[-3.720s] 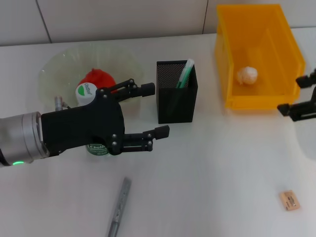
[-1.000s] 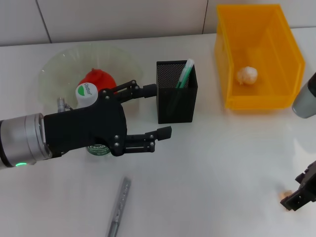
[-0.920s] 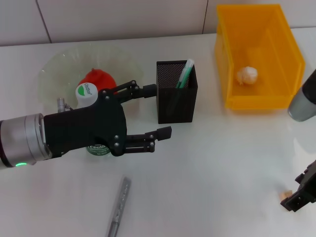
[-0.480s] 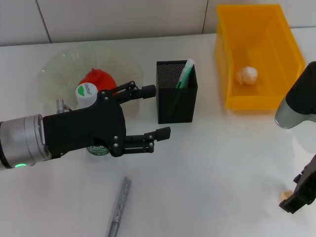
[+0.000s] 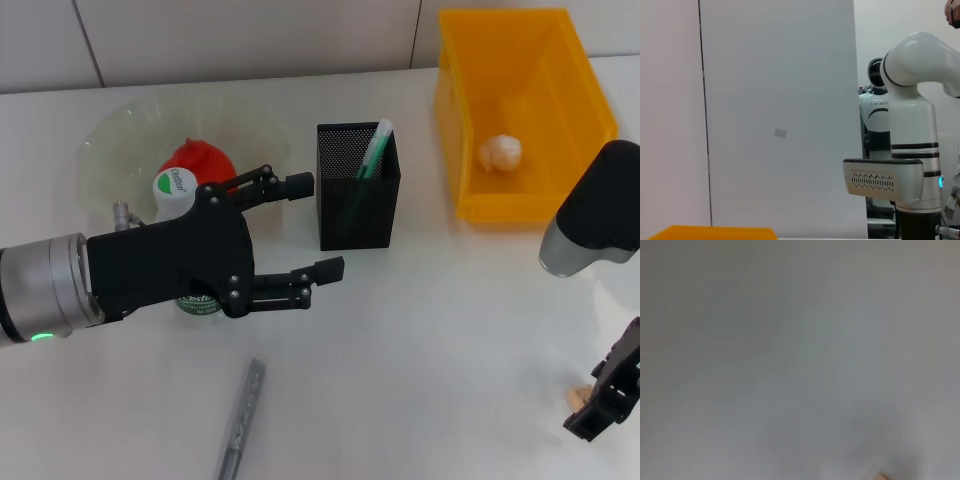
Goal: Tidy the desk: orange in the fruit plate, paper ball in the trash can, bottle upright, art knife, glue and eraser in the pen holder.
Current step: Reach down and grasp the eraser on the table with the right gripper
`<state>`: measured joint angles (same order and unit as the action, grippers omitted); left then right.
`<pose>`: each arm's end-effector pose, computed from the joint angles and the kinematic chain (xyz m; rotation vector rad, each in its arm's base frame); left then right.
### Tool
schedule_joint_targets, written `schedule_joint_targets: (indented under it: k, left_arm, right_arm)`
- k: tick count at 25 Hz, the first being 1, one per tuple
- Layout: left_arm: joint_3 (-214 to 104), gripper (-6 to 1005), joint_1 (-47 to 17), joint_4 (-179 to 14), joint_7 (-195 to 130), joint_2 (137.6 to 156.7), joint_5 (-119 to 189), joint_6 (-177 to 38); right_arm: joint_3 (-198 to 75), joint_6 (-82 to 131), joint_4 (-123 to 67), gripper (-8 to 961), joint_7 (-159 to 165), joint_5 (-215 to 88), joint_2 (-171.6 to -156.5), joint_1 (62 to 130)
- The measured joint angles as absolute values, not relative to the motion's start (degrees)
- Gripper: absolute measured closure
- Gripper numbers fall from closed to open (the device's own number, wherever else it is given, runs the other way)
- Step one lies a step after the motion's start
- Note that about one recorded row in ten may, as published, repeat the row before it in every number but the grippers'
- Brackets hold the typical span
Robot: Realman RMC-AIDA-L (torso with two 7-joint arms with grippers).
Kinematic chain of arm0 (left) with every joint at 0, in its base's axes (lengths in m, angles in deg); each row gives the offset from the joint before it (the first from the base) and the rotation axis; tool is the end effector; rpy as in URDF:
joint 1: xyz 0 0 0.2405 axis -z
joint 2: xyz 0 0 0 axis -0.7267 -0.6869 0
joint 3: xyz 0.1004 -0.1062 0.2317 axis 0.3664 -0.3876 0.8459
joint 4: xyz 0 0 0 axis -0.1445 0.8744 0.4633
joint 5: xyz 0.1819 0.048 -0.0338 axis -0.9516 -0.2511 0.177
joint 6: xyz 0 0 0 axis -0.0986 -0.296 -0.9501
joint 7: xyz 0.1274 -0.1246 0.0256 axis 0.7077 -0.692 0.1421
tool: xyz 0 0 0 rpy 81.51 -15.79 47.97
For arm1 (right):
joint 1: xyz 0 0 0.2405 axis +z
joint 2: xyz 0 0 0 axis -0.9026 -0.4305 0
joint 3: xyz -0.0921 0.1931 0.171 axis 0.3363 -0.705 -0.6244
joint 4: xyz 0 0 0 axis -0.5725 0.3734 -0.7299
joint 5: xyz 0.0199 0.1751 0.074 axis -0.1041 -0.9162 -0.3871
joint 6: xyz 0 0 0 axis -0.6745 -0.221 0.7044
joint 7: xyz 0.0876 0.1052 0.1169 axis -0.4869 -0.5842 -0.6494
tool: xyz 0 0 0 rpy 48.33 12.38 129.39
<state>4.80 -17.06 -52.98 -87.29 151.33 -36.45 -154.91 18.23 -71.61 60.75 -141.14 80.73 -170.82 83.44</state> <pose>-0.1819 0.3062 -0.0630 -2.7510 -0.0117 -1.1114 0.2778 0.2585 -0.0203 -2.5293 1.0153 -0.9225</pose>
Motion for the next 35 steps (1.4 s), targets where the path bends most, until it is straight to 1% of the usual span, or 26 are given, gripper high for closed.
schedule_joint_targets:
  k: [25,30,35]
  left_arm:
    - [4.66,138,-17.02,-53.06,-87.18,151.24,-36.45,-154.92]
    - [4.65,138,-17.04,-53.06,-87.18,151.24,-36.45,-154.92]
    - [4.65,138,-17.0,-53.06,-87.18,151.23,-36.45,-154.92]
  right_arm:
    - [20.79,-69.23,58.22,226,-142.58,81.7,-170.8,83.97]
    - [21.54,-69.12,57.72,301,-142.6,82.01,-170.8,84.19]
    - [21.57,-69.05,57.37,418,-143.01,82.11,-170.8,84.3]
